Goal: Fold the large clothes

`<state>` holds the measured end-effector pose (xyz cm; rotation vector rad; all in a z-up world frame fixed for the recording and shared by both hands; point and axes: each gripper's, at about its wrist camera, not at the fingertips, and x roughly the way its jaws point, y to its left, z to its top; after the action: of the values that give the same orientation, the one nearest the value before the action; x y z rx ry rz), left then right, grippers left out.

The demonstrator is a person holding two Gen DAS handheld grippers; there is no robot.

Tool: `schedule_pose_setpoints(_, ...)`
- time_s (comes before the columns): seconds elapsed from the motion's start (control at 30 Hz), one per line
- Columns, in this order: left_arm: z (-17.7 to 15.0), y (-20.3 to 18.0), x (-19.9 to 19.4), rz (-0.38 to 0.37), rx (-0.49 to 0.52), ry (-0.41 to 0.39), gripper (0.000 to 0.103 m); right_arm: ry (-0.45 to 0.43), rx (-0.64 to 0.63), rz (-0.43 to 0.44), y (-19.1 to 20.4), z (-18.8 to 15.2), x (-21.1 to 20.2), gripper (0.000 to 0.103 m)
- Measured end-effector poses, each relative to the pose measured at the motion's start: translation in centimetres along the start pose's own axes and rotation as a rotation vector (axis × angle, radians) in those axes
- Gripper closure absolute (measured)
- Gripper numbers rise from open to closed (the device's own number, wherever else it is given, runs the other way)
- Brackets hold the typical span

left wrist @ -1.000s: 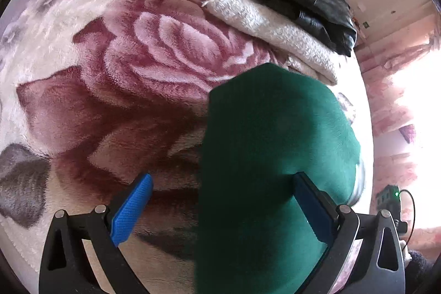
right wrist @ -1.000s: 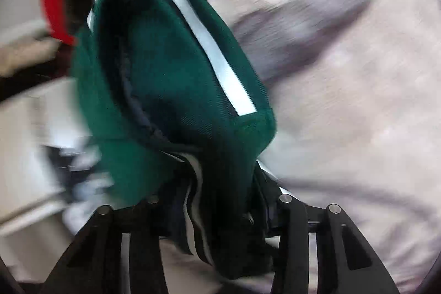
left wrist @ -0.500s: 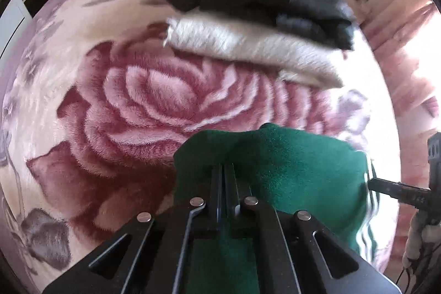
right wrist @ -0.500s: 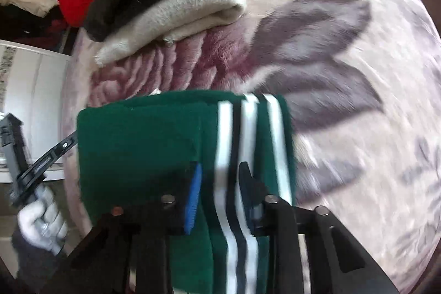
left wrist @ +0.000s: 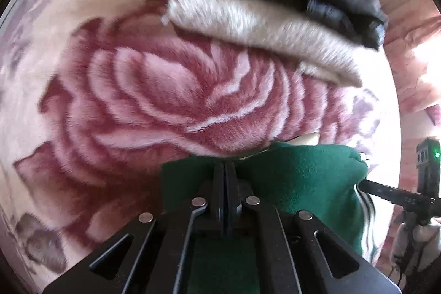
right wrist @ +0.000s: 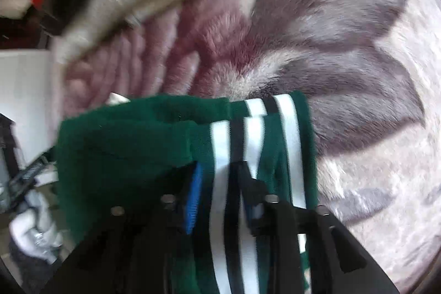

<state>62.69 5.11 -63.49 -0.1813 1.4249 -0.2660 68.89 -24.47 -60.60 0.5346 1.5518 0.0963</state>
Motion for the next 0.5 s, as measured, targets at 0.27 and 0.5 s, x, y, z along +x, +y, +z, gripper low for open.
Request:
schedule_pose_setpoints(0.27, -6.0, 4.5, -3.7, -0.234, -0.164, 0.015, 0.027, -0.153, 0.005, 0.12, -7.7, -6.7, -6.2, 0.001)
schedule_pose_setpoints(0.5, -10.3, -1.4, -2.5, -0.006, -0.049, 0.102, 0.027, 0.034, 0.095, 0.15, -10.7, -11.5, -3.1, 0.001)
